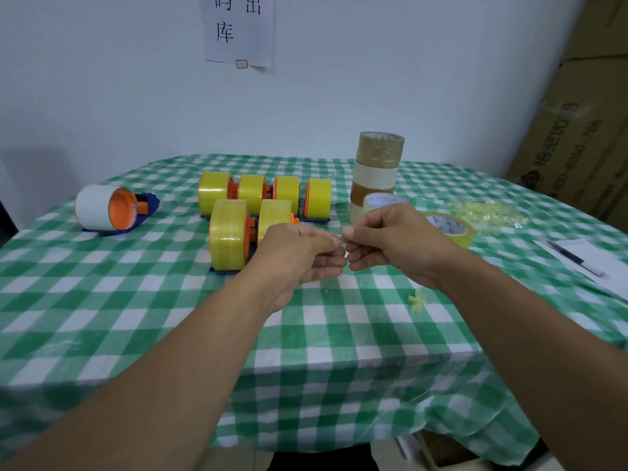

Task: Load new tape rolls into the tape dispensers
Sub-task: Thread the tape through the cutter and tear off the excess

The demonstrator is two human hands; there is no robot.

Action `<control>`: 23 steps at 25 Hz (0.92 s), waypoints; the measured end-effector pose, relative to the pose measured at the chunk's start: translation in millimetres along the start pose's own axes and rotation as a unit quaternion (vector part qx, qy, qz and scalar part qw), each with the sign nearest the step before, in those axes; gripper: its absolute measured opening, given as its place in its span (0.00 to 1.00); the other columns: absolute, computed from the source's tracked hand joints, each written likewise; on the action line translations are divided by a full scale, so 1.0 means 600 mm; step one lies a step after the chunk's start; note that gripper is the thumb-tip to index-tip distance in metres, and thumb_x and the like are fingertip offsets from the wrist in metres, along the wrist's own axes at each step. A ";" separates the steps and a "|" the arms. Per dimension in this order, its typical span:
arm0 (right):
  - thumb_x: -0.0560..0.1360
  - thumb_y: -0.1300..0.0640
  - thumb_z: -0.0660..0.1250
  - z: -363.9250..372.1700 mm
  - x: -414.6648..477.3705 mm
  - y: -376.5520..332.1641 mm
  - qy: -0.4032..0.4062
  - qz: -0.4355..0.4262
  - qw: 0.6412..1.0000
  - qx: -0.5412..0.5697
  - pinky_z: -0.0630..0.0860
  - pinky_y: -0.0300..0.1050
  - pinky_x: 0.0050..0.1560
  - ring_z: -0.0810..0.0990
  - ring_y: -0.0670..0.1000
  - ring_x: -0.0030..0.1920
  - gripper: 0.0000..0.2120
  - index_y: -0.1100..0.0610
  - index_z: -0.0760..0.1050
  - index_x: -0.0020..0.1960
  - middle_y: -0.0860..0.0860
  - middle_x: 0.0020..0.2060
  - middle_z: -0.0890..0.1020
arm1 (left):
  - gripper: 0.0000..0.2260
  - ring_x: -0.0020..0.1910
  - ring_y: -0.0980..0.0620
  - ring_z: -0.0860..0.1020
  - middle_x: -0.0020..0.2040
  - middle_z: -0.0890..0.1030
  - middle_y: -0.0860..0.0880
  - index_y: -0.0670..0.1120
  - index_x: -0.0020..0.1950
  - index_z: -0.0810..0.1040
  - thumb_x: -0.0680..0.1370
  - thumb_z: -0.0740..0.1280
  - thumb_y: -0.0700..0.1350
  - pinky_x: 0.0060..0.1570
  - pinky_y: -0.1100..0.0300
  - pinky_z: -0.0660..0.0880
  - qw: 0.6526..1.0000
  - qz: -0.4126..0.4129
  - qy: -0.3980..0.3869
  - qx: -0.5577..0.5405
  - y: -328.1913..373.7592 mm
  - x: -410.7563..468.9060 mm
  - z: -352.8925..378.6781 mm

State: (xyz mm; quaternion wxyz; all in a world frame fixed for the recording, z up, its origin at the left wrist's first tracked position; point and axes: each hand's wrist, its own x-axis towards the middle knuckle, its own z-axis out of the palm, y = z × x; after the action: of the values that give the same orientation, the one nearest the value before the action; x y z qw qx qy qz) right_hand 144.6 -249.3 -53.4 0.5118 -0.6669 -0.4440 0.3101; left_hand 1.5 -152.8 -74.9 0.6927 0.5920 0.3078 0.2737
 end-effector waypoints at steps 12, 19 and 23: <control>0.80 0.63 0.68 0.012 0.000 0.013 0.016 -0.011 0.997 -0.079 0.81 0.40 0.37 0.80 0.48 0.34 0.08 0.69 0.78 0.48 0.59 0.37 0.81 | 0.05 0.36 0.48 0.84 0.41 0.85 0.38 0.32 0.51 0.81 0.77 0.70 0.33 0.37 0.57 0.83 0.997 -0.035 0.009 -0.073 0.001 -0.001 0.004; 0.78 0.59 0.68 0.032 0.001 0.013 0.095 -0.148 0.941 -0.289 0.76 0.45 0.36 0.78 0.49 0.35 0.00 0.55 0.77 0.48 0.52 0.35 0.81 | 0.09 0.46 0.43 0.85 0.49 0.85 0.35 0.30 0.54 0.80 0.76 0.66 0.30 0.44 0.54 0.84 0.983 -0.060 -0.002 -0.175 -0.004 -0.004 0.003; 0.78 0.62 0.67 0.031 0.007 0.015 0.116 -0.169 0.931 -0.302 0.78 0.47 0.38 0.80 0.49 0.35 0.04 0.56 0.80 0.48 0.52 0.36 0.83 | 0.13 0.47 0.43 0.86 0.49 0.85 0.36 0.32 0.54 0.79 0.73 0.62 0.24 0.47 0.54 0.84 0.982 -0.048 -0.012 -0.180 0.000 -0.007 0.004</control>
State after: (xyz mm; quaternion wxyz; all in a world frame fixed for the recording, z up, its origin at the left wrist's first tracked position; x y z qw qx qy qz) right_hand 132.5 -238.5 -67.1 0.3788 -0.7364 -0.5605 -0.0092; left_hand 0.6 -157.5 -74.2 0.8042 0.4454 0.2727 0.2839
